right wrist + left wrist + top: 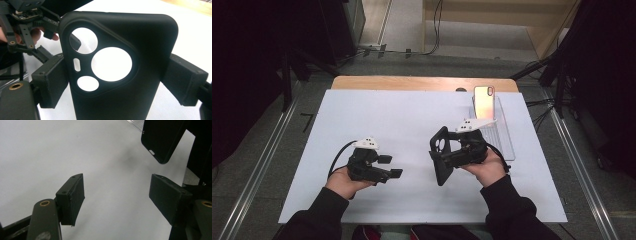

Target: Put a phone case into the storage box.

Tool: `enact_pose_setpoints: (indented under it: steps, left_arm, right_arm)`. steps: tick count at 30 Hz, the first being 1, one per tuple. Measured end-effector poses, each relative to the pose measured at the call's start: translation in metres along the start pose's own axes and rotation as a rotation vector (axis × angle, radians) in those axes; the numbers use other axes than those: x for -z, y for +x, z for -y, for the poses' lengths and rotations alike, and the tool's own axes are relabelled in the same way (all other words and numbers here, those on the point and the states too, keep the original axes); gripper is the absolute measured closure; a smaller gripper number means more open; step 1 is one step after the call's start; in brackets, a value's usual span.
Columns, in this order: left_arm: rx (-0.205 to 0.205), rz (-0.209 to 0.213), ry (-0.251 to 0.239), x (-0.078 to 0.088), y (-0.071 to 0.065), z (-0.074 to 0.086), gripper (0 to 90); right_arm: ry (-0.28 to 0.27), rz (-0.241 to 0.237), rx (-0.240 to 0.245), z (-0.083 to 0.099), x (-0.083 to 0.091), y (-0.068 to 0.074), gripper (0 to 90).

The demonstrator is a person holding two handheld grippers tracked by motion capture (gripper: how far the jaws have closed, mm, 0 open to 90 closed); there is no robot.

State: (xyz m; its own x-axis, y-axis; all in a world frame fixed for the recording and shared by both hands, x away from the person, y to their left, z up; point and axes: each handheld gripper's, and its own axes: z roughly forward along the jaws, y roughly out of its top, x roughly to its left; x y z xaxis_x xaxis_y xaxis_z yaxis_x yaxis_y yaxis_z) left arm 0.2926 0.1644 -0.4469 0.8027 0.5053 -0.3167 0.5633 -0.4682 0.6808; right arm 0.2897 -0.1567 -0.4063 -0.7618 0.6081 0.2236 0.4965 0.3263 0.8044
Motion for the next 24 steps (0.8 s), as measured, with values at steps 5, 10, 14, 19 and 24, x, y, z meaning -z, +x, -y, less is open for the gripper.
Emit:
enact_pose_setpoints:
  steps: [5,10,14,19,24]
  left_arm:
    - [0.005,-0.009,0.001,0.003,0.001,0.009,28.4]
    - [0.014,-0.014,-0.001,0.006,0.001,0.017,28.3]
    - [0.029,-0.012,-0.001,0.010,0.000,0.022,28.3]
    - [0.036,-0.028,-0.008,0.013,0.002,0.025,28.1]
    - [0.045,-0.032,-0.016,0.017,0.004,0.027,28.1]
  right_arm:
    - [0.009,-0.018,0.009,-0.003,0.007,-0.002,11.6]
    - [0.006,-0.017,0.007,-0.007,0.015,-0.005,11.6]
    - [0.001,-0.015,-0.011,-0.009,0.021,-0.010,11.6]
    - [-0.013,-0.006,-0.027,-0.013,0.032,-0.015,11.6]
    - [-0.021,0.019,-0.030,-0.018,0.039,-0.020,11.7]
